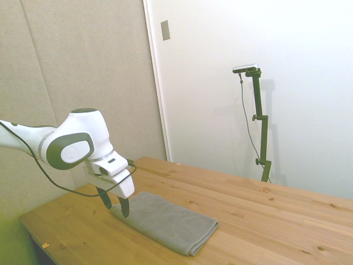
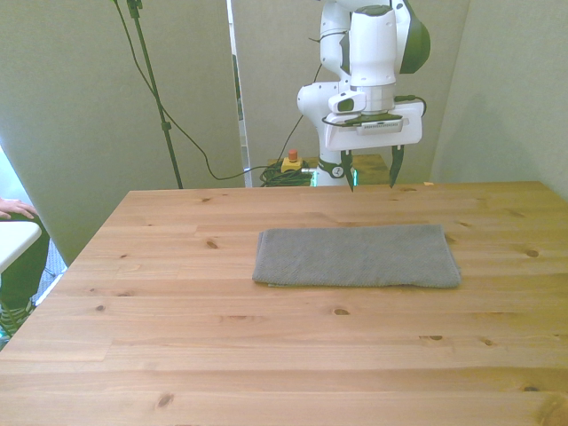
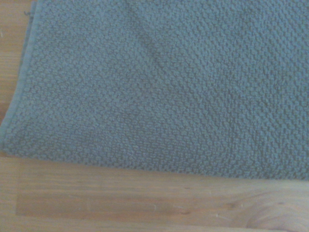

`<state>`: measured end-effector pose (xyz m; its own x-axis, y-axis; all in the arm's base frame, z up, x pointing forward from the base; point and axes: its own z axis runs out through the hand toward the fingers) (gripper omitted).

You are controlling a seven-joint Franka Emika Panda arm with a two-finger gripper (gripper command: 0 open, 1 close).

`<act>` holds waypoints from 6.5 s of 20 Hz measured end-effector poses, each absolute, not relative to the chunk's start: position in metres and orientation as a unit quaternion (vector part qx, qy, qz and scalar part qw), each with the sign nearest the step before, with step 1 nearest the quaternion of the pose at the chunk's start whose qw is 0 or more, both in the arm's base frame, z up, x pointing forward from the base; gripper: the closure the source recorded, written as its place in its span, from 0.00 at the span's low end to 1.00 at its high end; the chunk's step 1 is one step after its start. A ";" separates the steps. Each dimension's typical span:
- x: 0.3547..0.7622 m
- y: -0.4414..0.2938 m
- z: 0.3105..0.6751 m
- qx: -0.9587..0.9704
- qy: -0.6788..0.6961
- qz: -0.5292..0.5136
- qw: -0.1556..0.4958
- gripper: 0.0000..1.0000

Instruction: Fold the towel

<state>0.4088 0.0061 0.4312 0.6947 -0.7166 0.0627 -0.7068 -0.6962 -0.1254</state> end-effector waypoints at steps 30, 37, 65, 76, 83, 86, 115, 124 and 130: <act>0.508 0.276 0.346 -0.873 0.348 -0.173 -0.294 0.00; 0.510 0.265 0.333 -0.867 0.352 -0.165 -0.313 0.00; 0.506 0.215 0.321 -0.867 0.363 -0.156 -0.304 1.00; 0.505 0.212 0.328 -0.876 0.369 -0.160 -0.265 1.00; 0.474 0.184 0.405 -0.878 0.391 -0.180 -0.209 1.00; 0.469 0.144 0.436 -0.870 0.418 -0.184 -0.186 1.00; 0.507 -0.153 0.430 -0.798 0.582 -0.121 -0.100 0.00; 0.513 -0.152 0.436 -0.805 0.574 -0.120 -0.088 0.00; 0.443 -0.090 0.464 -0.859 0.501 -0.105 -0.022 0.00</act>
